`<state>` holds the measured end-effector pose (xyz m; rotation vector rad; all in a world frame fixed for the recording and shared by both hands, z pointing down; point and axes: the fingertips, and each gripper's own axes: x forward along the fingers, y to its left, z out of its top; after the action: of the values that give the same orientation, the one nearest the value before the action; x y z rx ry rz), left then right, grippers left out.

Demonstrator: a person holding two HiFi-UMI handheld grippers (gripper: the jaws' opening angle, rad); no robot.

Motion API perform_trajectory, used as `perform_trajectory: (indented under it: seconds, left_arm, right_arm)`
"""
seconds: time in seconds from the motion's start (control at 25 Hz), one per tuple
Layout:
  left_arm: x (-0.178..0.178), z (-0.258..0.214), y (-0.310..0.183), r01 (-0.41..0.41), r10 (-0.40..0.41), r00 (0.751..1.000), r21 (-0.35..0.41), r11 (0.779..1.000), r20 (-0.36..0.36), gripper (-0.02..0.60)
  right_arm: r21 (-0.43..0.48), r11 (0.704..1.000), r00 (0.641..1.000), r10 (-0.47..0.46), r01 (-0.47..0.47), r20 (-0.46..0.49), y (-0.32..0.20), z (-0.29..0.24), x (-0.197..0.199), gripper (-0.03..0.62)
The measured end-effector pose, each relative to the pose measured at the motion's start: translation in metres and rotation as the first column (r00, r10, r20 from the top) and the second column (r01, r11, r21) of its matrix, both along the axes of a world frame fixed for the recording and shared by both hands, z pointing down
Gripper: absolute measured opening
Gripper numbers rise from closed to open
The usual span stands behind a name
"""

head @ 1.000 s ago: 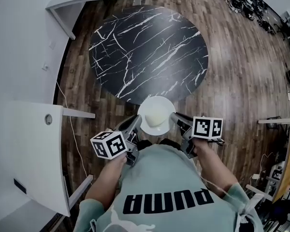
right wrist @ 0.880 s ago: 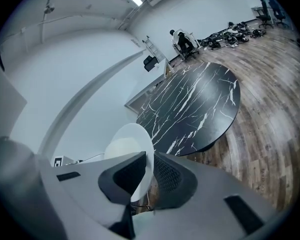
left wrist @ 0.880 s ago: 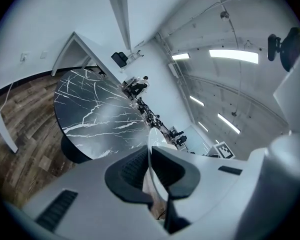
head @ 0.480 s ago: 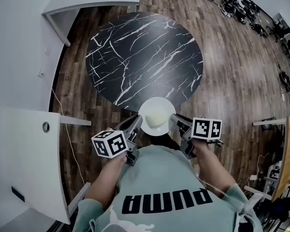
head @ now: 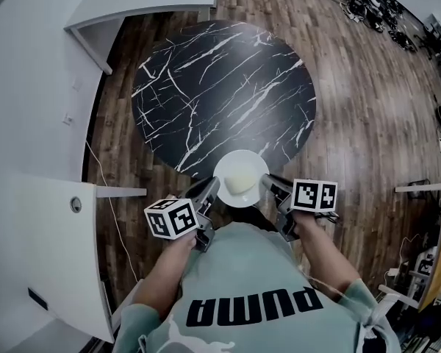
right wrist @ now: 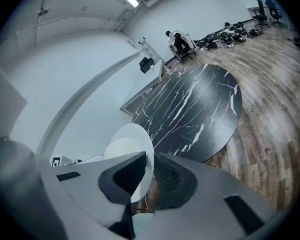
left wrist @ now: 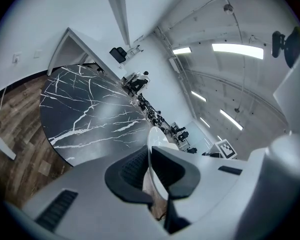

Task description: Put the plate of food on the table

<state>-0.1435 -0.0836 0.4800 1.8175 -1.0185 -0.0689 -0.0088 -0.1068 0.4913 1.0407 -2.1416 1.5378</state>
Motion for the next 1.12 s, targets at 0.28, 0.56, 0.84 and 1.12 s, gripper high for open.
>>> perform_trajectory:
  seconds: [0.28,0.56,0.84,1.12]
  left_arm:
    - [0.014,0.011,-0.045,-0.016,0.017,1.0,-0.038,0.999,0.02,0.028]
    - [0.031,0.019,-0.087,-0.026,0.028,0.999,-0.066,0.998,0.024,0.028]
    - [0.046,0.031,-0.123,-0.034,0.038,0.998,-0.081,0.996,0.044,0.029]
    - [0.061,0.052,-0.15,-0.036,0.042,0.998,-0.098,0.995,0.055,0.029]
  right_arm:
    - [-0.039,0.999,1.0,0.017,-0.017,0.011,-0.041,0.013,0.014,0.049]
    - [-0.06,0.998,0.999,0.03,-0.029,0.014,-0.083,0.023,0.032,0.049]
    - [-0.063,0.997,0.999,0.037,-0.037,0.009,-0.118,0.033,0.047,0.049]
    - [-0.079,0.996,0.999,0.049,-0.049,0.003,-0.143,0.054,0.063,0.049]
